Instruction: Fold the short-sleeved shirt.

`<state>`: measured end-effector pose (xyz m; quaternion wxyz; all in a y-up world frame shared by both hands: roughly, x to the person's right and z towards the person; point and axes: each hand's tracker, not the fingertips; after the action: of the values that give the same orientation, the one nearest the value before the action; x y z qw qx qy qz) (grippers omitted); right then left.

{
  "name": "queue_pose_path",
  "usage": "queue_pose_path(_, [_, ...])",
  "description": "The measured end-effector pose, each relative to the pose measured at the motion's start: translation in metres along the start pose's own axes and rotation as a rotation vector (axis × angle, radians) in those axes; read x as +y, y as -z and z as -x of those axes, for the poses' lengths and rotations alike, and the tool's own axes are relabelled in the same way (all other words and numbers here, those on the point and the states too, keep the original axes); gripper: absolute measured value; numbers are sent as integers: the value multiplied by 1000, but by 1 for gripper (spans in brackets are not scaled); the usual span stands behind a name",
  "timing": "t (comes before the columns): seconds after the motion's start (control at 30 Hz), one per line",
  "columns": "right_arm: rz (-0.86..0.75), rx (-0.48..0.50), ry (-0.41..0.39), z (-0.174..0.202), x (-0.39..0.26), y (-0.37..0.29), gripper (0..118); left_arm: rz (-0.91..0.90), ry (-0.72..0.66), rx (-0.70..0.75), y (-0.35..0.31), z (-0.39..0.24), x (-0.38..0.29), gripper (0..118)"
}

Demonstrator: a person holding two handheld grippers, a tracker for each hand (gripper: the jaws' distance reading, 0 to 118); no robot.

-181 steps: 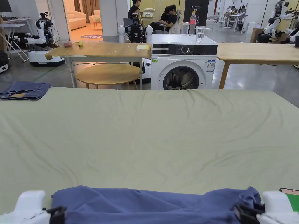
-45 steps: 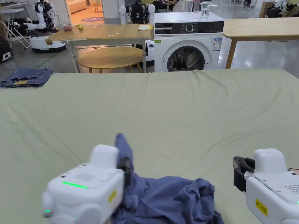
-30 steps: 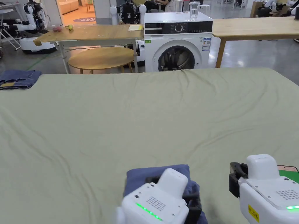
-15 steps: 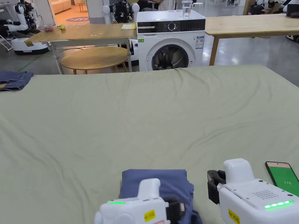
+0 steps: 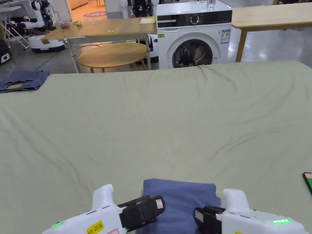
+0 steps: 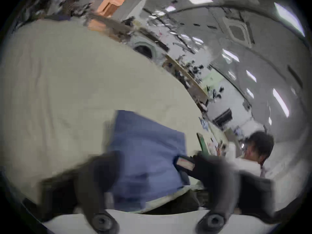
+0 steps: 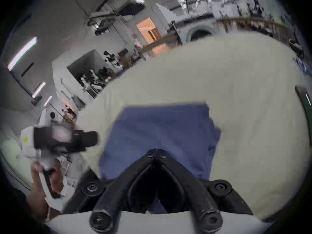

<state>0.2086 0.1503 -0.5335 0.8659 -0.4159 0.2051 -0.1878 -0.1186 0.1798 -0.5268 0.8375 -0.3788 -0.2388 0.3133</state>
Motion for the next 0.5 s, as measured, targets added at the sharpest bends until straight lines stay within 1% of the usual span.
queue_pose_path(0.03, [-2,-61,-11,-4,-5,5,0,6,-64,6,-1,16,1,113])
queue_pose_path(0.07, [-22,-75,-7,-8,-8,6,0,-11,-119,-16,-1,31,2,114])
queue_pose_path(0.1, [-51,-58,27,-12,-8,3,0,4,-173,-33,3,42,1,114])
queue_pose_path(0.13, [-71,-43,78,-15,-4,-1,0,31,-224,-61,13,51,-1,114])
queue_pose_path(0.17, [-79,-62,71,-17,-1,-2,0,74,-273,-118,24,60,-5,114])
queue_pose_path(0.2, [-83,-79,43,-17,2,-3,0,135,-319,-189,36,64,-10,114])
queue_pose_path(0.23, [-81,-80,35,-18,4,-4,0,170,-355,-263,51,64,-17,114])
queue_pose_path(0.3, [-88,-62,27,-18,6,-4,0,149,-340,-426,73,51,-23,114])
queue_pose_path(0.33, [-91,-63,18,-17,6,-4,0,158,-351,-454,83,46,-22,113])
queue_pose_path(0.37, [-96,-67,5,-14,6,-3,0,147,-361,-406,93,43,-24,95])
queue_pose_path(0.4, [-102,-71,-8,-12,5,-2,0,121,-368,-374,98,40,-22,55])
queue_pose_path(0.43, [-109,-77,-16,-8,6,-3,0,115,-368,-304,101,39,-18,28])
queue_pose_path(0.47, [-119,-81,-20,-4,6,-5,0,112,-351,-223,101,39,-15,28])
queue_pose_path(0.5, [-125,-76,-21,0,8,-6,0,103,-337,-221,93,43,-12,28])
